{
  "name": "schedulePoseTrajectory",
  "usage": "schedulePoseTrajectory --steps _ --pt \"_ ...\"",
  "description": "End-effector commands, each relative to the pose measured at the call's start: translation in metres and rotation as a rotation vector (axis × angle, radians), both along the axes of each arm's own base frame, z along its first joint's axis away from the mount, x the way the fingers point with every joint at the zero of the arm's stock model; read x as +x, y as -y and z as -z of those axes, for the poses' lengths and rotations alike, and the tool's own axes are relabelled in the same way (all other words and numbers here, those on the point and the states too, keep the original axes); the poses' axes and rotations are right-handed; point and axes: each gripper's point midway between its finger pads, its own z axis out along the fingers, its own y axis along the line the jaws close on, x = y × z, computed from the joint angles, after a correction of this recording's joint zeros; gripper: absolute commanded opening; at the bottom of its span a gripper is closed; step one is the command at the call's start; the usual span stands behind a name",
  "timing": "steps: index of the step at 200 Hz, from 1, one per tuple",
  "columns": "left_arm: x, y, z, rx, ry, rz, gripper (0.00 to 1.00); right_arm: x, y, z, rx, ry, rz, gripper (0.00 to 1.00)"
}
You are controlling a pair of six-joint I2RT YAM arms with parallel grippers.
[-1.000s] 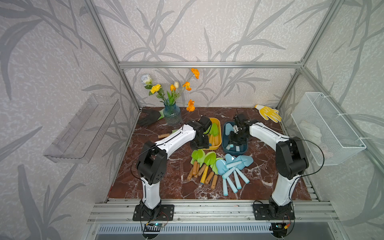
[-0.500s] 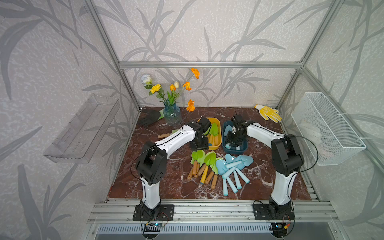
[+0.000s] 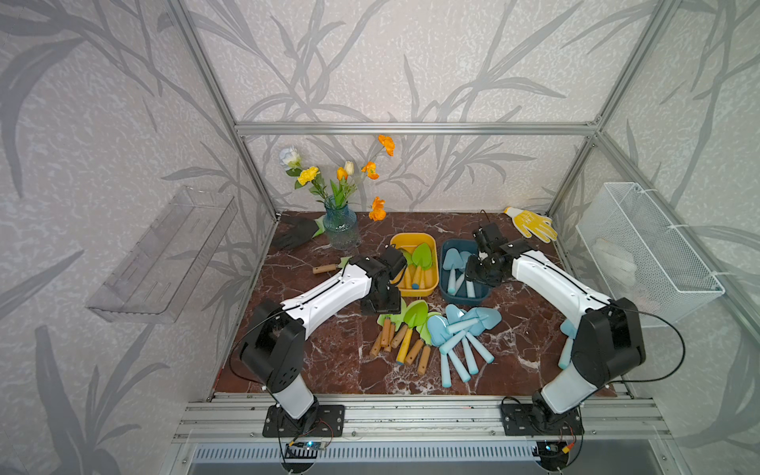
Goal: Sort the small shovels by color and place them into the storage box
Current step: Pick up the shovel from the center of the board.
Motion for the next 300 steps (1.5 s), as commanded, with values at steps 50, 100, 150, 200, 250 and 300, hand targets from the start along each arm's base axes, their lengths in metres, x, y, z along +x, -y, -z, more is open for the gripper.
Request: schedulePoseTrajectory --steps 50,100,150,200,250,300 --pt "-0.019 0.0 0.033 0.04 -0.06 -0.032 0.63 -0.022 0.004 0.028 -0.036 -0.092 -0.058 0.46" --pt "-0.017 0.0 0.051 0.065 -0.089 -0.044 0.32 -0.027 0.005 0.027 -0.031 -0.087 -0.072 0.46" --pt "-0.021 -0.008 0.059 0.104 -0.103 -0.05 0.3 -0.031 0.007 0.028 -0.036 -0.087 -0.081 0.45" --pt "-0.028 -0.021 0.062 0.156 -0.109 -0.064 0.05 -0.032 0.006 0.032 -0.028 -0.09 -0.082 0.45" --pt "-0.021 -0.038 0.027 0.19 -0.001 -0.099 0.0 -0.031 0.004 0.036 -0.019 -0.098 -0.08 0.45" --pt "-0.001 -0.039 -0.027 0.193 0.122 -0.064 0.0 -0.03 0.004 0.036 -0.02 -0.092 -0.075 0.45"
